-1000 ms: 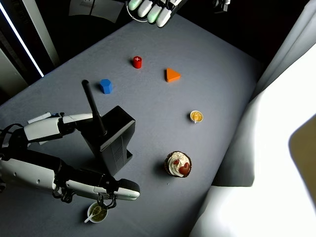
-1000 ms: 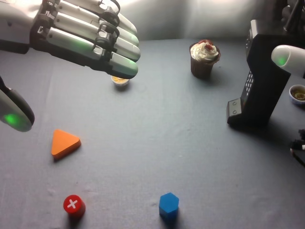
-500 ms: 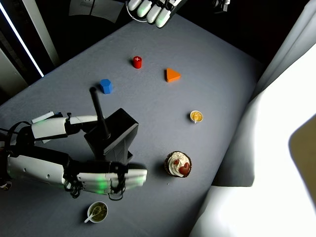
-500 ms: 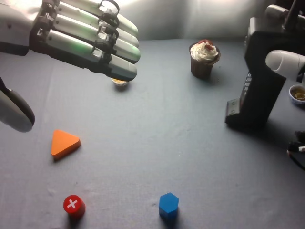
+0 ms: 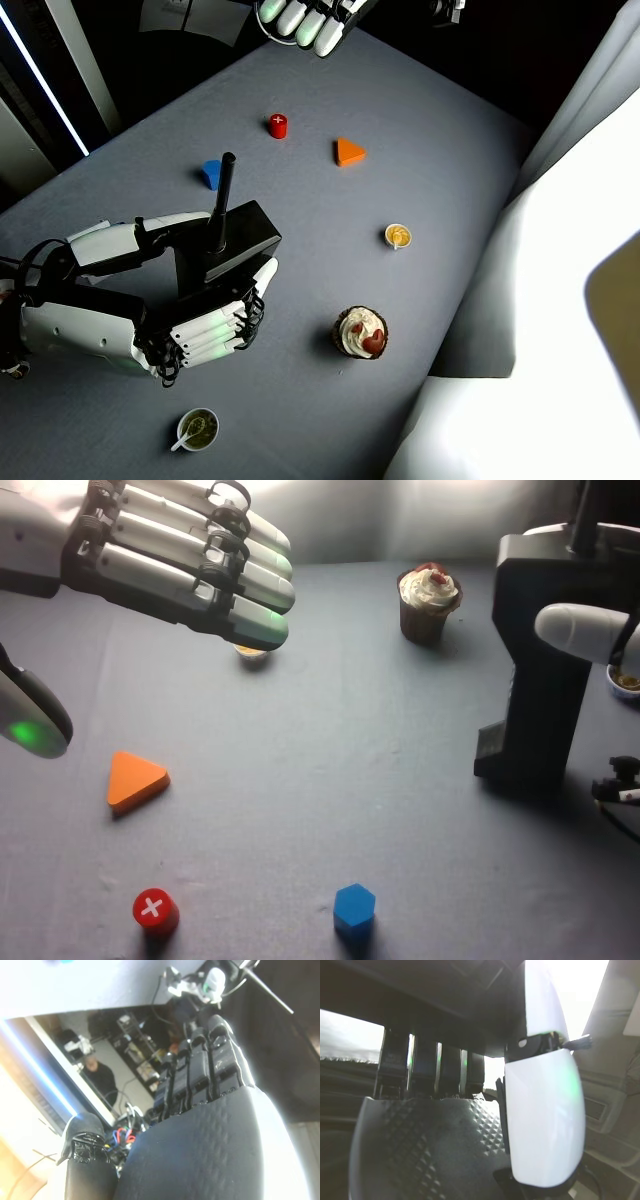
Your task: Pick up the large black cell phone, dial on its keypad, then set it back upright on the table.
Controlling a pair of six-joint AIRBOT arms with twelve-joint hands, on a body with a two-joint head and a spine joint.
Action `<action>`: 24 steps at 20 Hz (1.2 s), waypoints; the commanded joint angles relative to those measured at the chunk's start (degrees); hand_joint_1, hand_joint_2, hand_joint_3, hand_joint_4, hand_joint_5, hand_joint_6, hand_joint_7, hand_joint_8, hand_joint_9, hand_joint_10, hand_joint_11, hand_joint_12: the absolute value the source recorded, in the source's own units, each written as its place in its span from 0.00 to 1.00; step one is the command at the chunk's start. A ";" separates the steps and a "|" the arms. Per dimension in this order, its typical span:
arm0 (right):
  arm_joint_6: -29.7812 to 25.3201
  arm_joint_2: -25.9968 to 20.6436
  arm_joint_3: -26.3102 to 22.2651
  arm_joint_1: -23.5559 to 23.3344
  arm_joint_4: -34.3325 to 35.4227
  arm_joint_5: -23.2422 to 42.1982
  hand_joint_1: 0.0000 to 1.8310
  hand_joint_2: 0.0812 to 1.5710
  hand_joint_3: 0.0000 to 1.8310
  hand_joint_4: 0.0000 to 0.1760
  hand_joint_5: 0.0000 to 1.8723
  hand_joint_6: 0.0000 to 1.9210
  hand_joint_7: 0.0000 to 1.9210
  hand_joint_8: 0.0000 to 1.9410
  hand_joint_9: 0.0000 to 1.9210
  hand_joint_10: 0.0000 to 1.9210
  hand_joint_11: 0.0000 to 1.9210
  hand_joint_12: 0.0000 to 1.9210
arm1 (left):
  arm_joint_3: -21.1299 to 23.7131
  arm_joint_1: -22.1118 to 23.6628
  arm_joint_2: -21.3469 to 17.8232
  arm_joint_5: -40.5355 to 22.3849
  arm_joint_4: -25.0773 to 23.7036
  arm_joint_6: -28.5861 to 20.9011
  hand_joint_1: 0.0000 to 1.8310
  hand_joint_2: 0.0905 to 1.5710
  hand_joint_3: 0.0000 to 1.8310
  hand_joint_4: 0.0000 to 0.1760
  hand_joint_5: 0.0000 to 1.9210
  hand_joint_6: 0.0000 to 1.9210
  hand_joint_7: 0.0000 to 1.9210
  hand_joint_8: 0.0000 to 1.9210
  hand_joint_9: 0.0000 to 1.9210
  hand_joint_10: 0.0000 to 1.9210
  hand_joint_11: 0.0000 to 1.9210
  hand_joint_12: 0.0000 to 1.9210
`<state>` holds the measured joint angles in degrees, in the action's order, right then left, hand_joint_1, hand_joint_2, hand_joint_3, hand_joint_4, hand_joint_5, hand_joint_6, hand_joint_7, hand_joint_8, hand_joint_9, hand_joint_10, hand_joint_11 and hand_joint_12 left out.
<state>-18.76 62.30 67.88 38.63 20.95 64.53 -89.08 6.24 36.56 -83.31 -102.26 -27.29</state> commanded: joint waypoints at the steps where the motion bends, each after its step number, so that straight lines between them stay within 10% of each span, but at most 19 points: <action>1: -1.12 -1.15 0.36 -1.36 -0.31 7.55 0.81 0.69 0.00 0.00 0.56 0.32 0.49 0.51 0.47 0.61 0.41 0.85 | 0.17 1.24 -0.72 -0.79 6.29 -0.18 0.00 0.74 0.00 0.12 0.02 0.00 0.02 0.00 0.02 0.00 0.00 0.08; 8: -1.11 -2.65 0.30 -10.03 -3.74 2.69 0.75 0.70 0.00 0.00 0.50 0.48 0.48 0.55 0.46 0.69 0.42 0.72 | -0.70 1.63 -0.53 -0.77 4.56 -1.27 0.08 0.75 0.00 0.24 0.06 0.00 0.07 0.00 0.07 0.01 0.00 0.18; 11: -1.05 -3.04 -0.78 -13.16 -3.98 1.24 0.75 0.70 0.00 0.00 0.51 0.47 0.49 0.54 0.48 0.66 0.43 0.69 | -0.21 1.86 -0.56 -1.47 3.16 -2.77 0.28 0.75 0.00 0.30 0.11 0.00 0.26 0.01 0.31 0.04 0.06 0.51; 12: -0.89 -3.05 -1.19 -14.43 -4.29 0.76 0.81 0.69 0.00 0.00 0.51 0.43 0.48 0.53 0.48 0.60 0.40 0.84 | -0.21 1.80 -0.54 -0.85 2.27 -3.24 0.47 0.78 0.00 0.50 0.12 0.00 0.45 0.03 0.37 0.46 0.15 0.77; 13: -0.82 -2.98 -1.38 -15.26 -4.50 0.42 0.81 0.70 0.00 0.00 0.50 0.44 0.47 0.54 0.47 0.60 0.40 0.86 | -0.22 1.80 -0.54 -0.36 2.02 -2.96 0.66 0.77 0.01 0.55 0.12 0.00 0.39 0.59 0.33 0.76 0.23 0.91; 14: -0.61 -2.89 -1.75 -16.68 -4.70 -0.22 0.81 0.70 0.00 0.00 0.50 0.45 0.47 0.53 0.47 0.60 0.41 0.85 | -0.23 1.86 -0.53 0.67 1.41 -2.91 0.70 0.79 0.01 0.53 0.08 0.00 0.36 0.77 0.36 0.95 0.28 0.98; 20: -0.06 -3.43 -4.14 -22.42 -6.39 -2.69 0.75 0.70 0.00 0.00 0.50 0.48 0.48 0.55 0.48 0.67 0.42 0.67 | -0.16 1.98 -0.48 6.43 0.98 -2.39 0.71 0.81 0.00 0.45 0.00 0.00 0.33 0.84 0.37 1.00 0.31 1.00; 24: 0.06 -3.79 -5.32 -25.22 -7.58 -4.34 0.80 0.69 0.00 0.00 0.49 0.47 0.48 0.52 0.50 0.59 0.41 0.81 | 0.85 2.08 -0.46 12.76 -0.56 -1.76 0.71 0.80 0.00 0.46 0.00 0.00 0.34 0.82 0.37 1.00 0.28 1.00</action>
<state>-17.69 59.48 62.81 14.20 13.41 52.38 -88.05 6.66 36.62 -71.57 -107.92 -29.50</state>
